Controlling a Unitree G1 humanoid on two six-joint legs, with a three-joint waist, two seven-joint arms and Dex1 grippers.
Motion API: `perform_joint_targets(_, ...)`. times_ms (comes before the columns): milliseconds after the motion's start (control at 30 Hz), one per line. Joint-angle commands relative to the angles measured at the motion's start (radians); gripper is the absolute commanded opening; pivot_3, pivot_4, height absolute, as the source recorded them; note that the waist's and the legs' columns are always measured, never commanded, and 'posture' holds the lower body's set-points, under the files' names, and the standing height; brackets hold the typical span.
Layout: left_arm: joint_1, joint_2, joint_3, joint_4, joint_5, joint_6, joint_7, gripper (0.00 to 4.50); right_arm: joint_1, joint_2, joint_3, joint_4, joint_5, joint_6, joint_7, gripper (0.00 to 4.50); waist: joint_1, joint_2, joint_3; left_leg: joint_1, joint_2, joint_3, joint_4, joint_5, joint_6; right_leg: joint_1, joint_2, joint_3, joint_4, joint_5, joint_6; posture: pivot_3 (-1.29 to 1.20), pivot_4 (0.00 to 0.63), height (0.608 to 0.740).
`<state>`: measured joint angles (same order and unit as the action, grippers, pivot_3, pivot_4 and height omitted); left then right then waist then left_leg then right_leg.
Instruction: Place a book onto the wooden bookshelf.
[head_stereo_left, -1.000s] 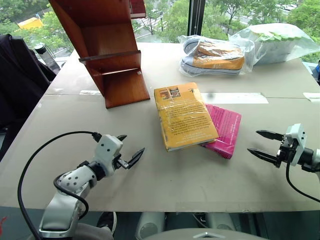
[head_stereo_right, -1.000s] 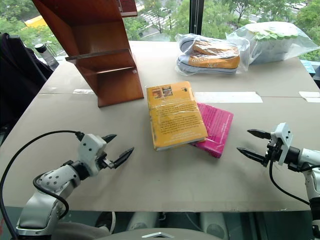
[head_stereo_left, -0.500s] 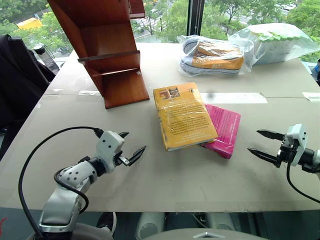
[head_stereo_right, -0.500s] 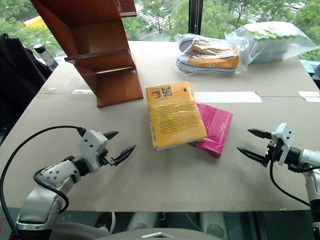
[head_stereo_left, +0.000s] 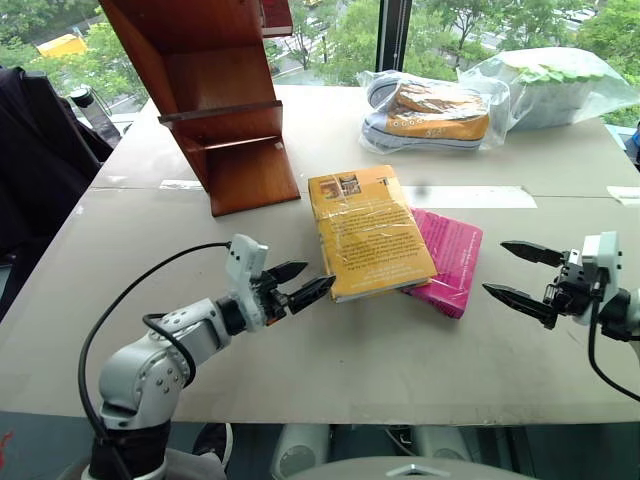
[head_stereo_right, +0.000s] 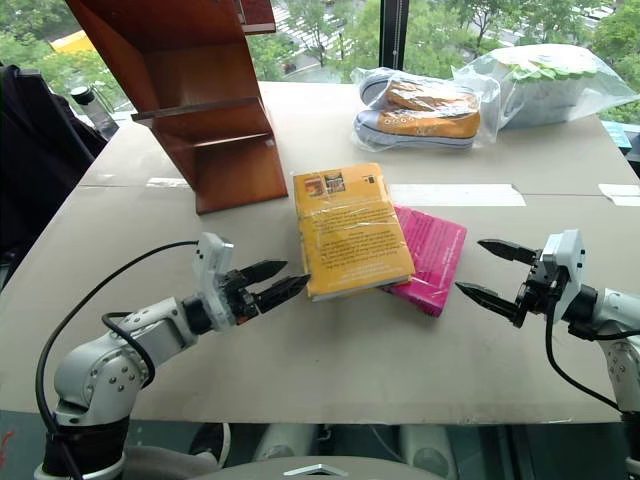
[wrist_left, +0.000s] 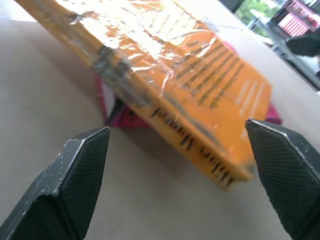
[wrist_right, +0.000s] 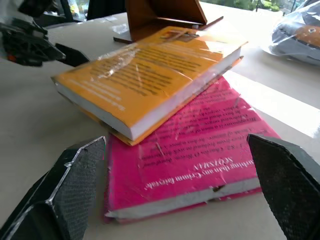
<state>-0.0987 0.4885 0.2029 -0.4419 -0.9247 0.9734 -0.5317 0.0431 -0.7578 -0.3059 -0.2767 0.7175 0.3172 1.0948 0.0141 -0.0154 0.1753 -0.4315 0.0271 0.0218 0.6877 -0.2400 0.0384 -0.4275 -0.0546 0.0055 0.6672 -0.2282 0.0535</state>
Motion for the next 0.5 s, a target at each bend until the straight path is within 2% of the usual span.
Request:
perform_joint_targets(33, -0.044, -0.016, 0.023, 0.054, -0.138, 0.171, 0.102, 4.47, 0.042, -0.039, -0.062, -0.167, 0.091, 0.095, -0.045, 4.50, -0.003, 0.000, 0.000, 0.000, 0.000, 0.000, 0.000, 0.000, 0.000, 0.000, 0.000, 0.000, 0.000, 0.000, 0.001, 0.00, 0.150, 0.693)
perform_joint_targets(133, -0.104, -0.086, 0.033, 0.152, -0.225, 0.256, 0.189, 4.47, 0.048, -0.051, -0.082, -0.242, 0.137, 0.146, -0.089, 4.50, -0.002, -0.001, 0.000, 0.001, -0.001, 0.000, 0.000, 0.000, 0.000, 0.001, 0.000, 0.000, 0.000, 0.000, 0.001, 0.00, 0.150, 0.693)
perform_joint_targets(267, -0.182, -0.167, 0.041, 0.278, -0.262, 0.325, 0.270, 4.47, 0.044, -0.066, -0.098, -0.277, 0.140, 0.162, -0.102, 4.50, 0.001, -0.003, 0.001, 0.002, -0.001, -0.002, 0.002, 0.000, 0.000, 0.004, 0.000, -0.001, 0.000, -0.003, -0.001, 0.00, 0.150, 0.693)
perform_joint_targets(467, -0.249, -0.276, 0.127, 0.451, -0.414, 0.380, 0.409, 4.47, 0.092, -0.071, -0.125, -0.309, 0.148, 0.171, -0.100, 4.50, 0.002, -0.003, 0.000, 0.004, -0.002, -0.003, 0.002, 0.000, 0.000, 0.007, -0.001, -0.002, -0.002, -0.001, -0.004, 0.00, 0.150, 0.693)
perform_joint_targets(500, -0.255, -0.282, 0.138, 0.471, -0.431, 0.385, 0.432, 4.23, 0.095, -0.072, -0.130, -0.310, 0.150, 0.173, -0.099, 4.50, 0.001, -0.003, 0.000, 0.004, -0.002, -0.003, 0.002, 0.000, 0.000, 0.007, -0.001, -0.002, -0.002, -0.001, -0.004, 0.00, 0.150, 0.693)
